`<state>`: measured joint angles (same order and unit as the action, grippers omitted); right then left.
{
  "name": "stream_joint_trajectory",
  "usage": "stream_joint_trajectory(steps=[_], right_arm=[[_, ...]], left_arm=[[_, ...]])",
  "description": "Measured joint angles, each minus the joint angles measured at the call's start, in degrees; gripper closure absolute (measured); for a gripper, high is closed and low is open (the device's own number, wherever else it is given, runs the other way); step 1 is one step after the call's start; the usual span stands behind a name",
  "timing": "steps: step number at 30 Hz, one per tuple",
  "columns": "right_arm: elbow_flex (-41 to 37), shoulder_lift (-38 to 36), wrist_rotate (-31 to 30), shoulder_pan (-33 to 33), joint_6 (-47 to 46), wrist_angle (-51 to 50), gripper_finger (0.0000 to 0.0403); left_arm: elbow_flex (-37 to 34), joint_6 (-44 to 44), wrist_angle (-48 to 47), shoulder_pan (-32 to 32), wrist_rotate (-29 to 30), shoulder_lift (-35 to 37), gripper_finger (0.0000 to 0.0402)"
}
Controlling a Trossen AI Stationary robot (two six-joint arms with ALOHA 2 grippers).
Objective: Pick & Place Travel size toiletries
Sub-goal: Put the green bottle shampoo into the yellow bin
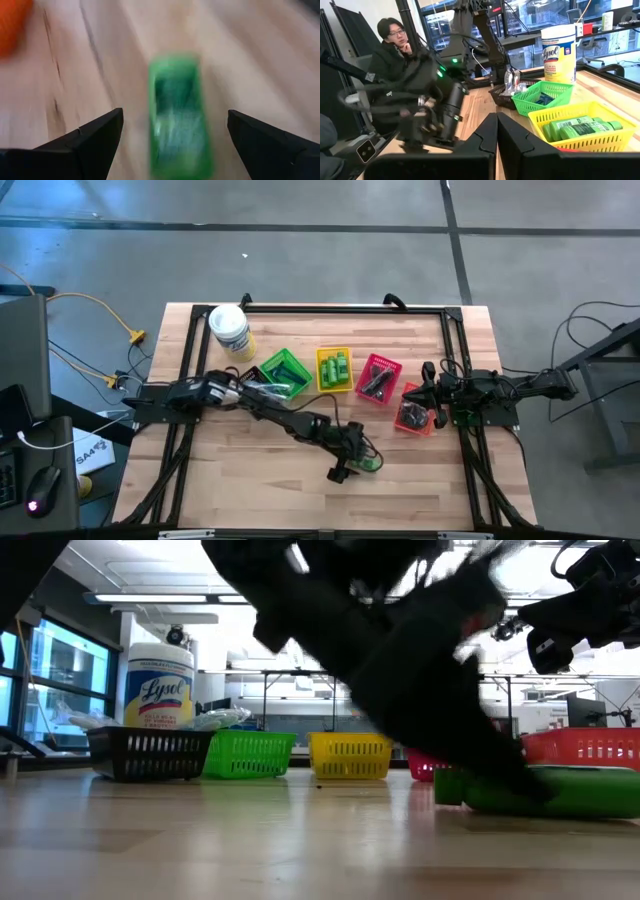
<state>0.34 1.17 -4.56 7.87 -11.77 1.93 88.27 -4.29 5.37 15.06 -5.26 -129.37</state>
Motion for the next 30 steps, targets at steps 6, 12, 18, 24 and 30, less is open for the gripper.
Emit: stream_joint_trajectory(steps=[6,12,18,24,30], right_arm=[[0.00,0.02,-0.01,0.00,0.02,0.00,0.0400],[0.00,0.02,-0.02,-0.01,0.59,-0.11,0.0400],[0.00,0.02,-0.02,-0.01,0.63,-0.19,0.0400],[-0.01,0.02,0.00,-0.01,0.63,-0.35,0.0400],[0.00,0.02,0.11,-0.01,0.62,-0.40,0.0401]], left_arm=[[-0.05,-0.41,0.23,-0.91,-1.99,-1.67,0.0052],[-0.11,-1.33,0.53,-0.84,-1.96,-1.65,0.0052],[-0.14,-1.57,0.34,-0.84,-2.03,-1.67,0.0063],[-0.15,-1.67,-0.18,-0.83,-2.41,-1.67,0.0128],[-0.16,-2.17,-0.89,-0.82,-4.43,-1.67,0.0209]])
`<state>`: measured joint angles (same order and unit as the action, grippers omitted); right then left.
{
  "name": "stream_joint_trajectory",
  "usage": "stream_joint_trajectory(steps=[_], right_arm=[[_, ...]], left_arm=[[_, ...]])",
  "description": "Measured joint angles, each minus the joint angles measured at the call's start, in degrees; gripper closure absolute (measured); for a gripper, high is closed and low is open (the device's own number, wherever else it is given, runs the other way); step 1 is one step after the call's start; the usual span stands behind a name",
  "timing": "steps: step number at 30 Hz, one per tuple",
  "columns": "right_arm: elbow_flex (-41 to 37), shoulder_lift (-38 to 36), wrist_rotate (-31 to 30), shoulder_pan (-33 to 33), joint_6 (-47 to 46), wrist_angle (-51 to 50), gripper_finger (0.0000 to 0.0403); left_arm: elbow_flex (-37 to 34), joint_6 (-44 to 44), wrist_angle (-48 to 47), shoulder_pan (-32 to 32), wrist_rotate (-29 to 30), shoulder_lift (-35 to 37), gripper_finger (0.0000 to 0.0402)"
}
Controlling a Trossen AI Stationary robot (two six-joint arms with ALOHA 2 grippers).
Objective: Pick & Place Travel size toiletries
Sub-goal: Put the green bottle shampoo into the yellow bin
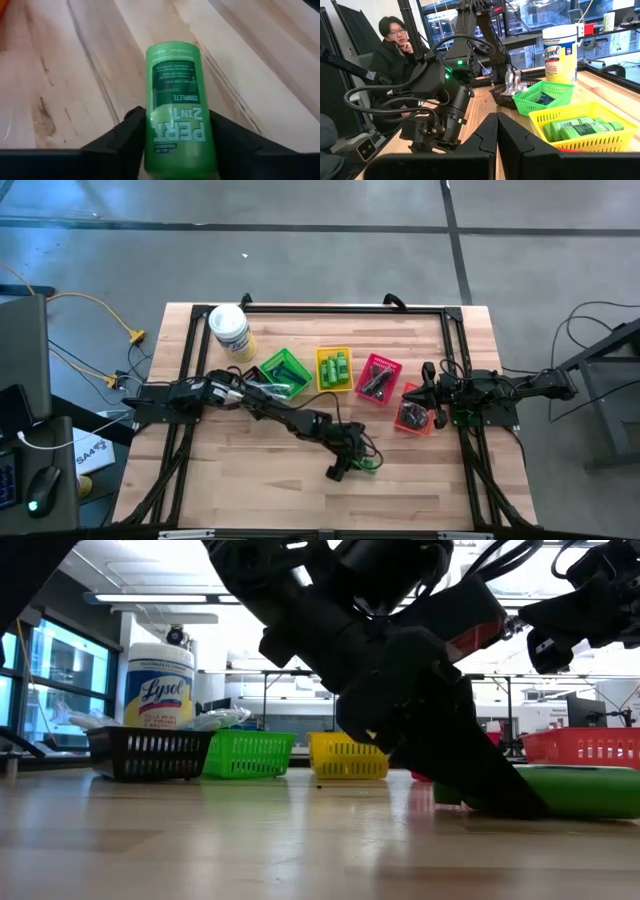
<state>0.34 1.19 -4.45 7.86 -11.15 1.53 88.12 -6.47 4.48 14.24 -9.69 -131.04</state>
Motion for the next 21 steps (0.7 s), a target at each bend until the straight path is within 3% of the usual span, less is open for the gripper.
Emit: stream_joint_trajectory(steps=[4,11,21], right_arm=[[0.00,0.00,0.04,0.00,-0.10,-0.01,0.0401],[-0.01,0.00,0.10,0.00,-0.16,-0.05,0.0401],[0.00,0.00,1.70,0.02,-0.64,-0.28,0.0401]], left_arm=[[0.00,-2.77,-0.41,-0.06,-2.93,0.00,0.0251],[-0.08,-3.91,-1.32,0.02,-3.24,0.58,0.0252],[-0.43,-8.52,-11.08,0.06,-3.28,9.59,0.0252]])
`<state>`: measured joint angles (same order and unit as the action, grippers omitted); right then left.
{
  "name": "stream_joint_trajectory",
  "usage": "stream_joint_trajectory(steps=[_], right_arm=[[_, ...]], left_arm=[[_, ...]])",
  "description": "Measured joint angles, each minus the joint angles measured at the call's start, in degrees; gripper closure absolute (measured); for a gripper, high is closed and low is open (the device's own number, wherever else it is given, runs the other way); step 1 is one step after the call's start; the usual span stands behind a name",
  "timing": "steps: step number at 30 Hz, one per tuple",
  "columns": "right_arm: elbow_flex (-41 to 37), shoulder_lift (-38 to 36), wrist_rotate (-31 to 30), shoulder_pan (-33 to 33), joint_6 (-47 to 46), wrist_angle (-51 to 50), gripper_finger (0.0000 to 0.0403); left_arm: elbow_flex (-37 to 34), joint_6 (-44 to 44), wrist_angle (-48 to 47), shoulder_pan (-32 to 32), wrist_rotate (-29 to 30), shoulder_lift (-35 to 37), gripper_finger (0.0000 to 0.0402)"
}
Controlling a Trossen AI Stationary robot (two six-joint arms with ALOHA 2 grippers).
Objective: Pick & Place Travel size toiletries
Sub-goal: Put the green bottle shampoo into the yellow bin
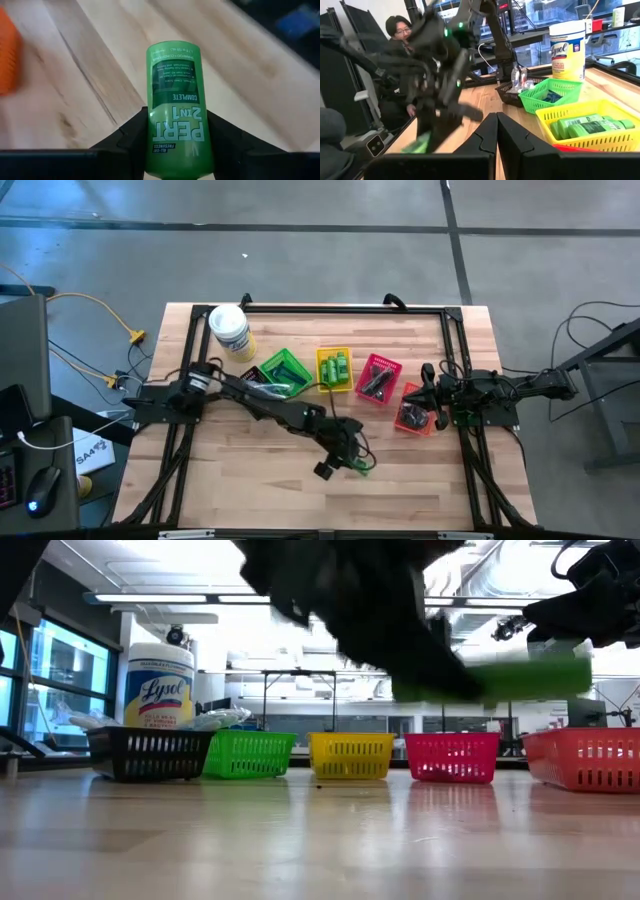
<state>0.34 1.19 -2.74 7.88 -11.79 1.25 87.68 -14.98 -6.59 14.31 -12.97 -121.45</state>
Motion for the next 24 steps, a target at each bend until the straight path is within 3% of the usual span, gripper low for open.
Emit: stream_joint_trajectory(steps=[10,12,17,24], right_arm=[[-0.01,0.03,0.13,-0.01,0.00,0.04,0.0401],[0.00,0.30,0.07,-0.02,0.00,0.02,0.0401],[0.00,0.27,0.11,-0.02,0.00,0.04,0.0401],[0.00,0.26,-0.20,-0.02,0.00,0.33,0.0401]], left_arm=[[-10.91,0.59,0.90,-0.01,6.38,18.88,0.0253],[-15.35,1.62,1.12,0.01,8.55,23.93,0.0253],[-30.16,4.40,11.73,0.02,11.70,38.51,0.0254],[-50.56,9.24,20.78,0.09,13.40,57.57,0.0254]])
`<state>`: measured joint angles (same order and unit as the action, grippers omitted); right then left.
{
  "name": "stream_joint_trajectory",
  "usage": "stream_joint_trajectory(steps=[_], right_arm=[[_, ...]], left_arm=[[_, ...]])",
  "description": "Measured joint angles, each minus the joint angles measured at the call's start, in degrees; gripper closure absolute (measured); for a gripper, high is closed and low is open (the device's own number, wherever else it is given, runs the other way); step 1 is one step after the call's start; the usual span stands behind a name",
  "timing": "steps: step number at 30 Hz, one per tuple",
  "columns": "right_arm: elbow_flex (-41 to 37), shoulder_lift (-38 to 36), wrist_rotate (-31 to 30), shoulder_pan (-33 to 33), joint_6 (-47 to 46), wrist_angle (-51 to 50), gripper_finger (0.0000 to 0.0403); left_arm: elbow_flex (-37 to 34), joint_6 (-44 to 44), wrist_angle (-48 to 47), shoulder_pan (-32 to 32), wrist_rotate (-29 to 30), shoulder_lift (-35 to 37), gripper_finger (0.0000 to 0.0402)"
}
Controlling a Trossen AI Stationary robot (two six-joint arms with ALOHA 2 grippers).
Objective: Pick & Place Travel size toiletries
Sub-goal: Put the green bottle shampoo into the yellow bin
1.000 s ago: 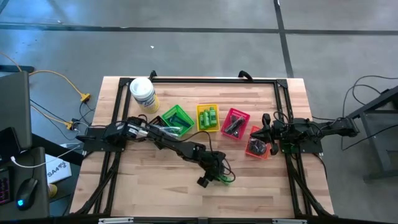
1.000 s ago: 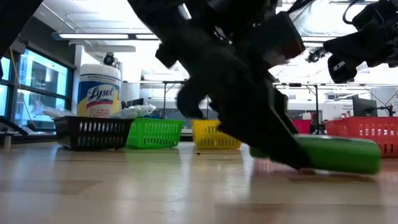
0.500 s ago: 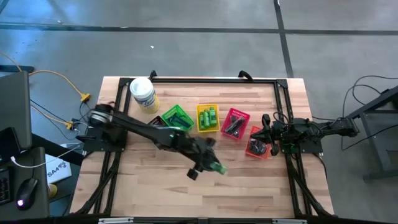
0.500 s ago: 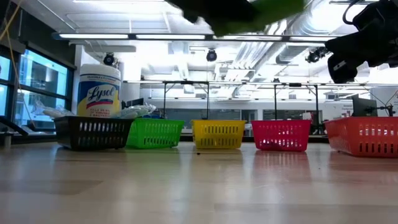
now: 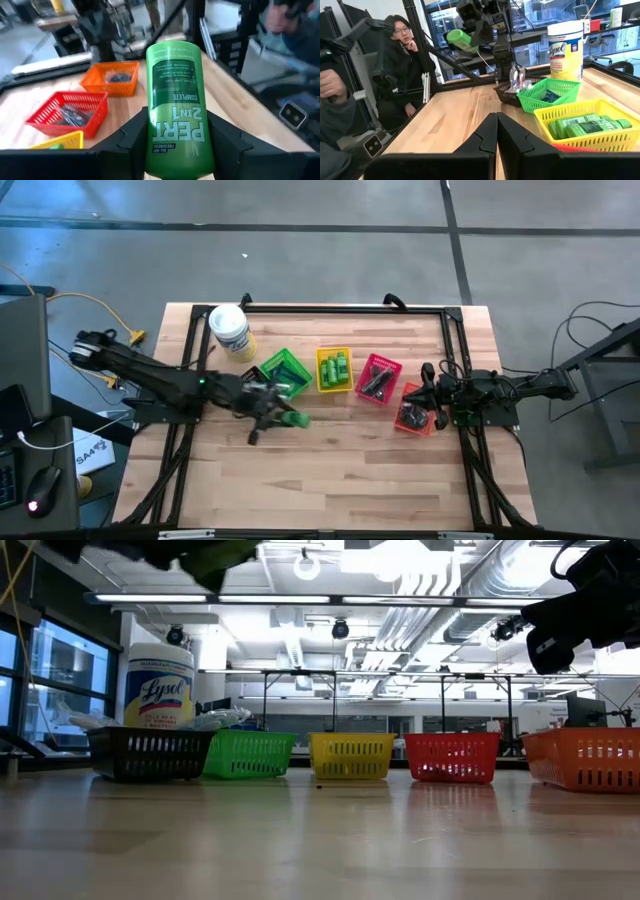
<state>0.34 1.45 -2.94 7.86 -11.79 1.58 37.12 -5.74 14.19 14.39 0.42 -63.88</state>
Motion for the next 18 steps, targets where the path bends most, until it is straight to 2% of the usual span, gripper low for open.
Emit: stream_joint_trajectory(steps=[6,11,18], right_arm=[[-0.01,0.00,-0.15,0.02,0.00,0.43,0.0401],[0.00,0.00,-0.14,0.00,0.00,0.46,0.0401],[-0.01,0.00,-0.13,0.00,-0.44,0.37,0.0401]], left_arm=[[-12.49,0.67,6.54,2.71,4.56,13.42,0.0254],[-20.54,1.82,10.21,2.47,7.09,22.81,0.0254],[-27.88,1.88,14.38,2.49,8.33,29.37,0.0254]])
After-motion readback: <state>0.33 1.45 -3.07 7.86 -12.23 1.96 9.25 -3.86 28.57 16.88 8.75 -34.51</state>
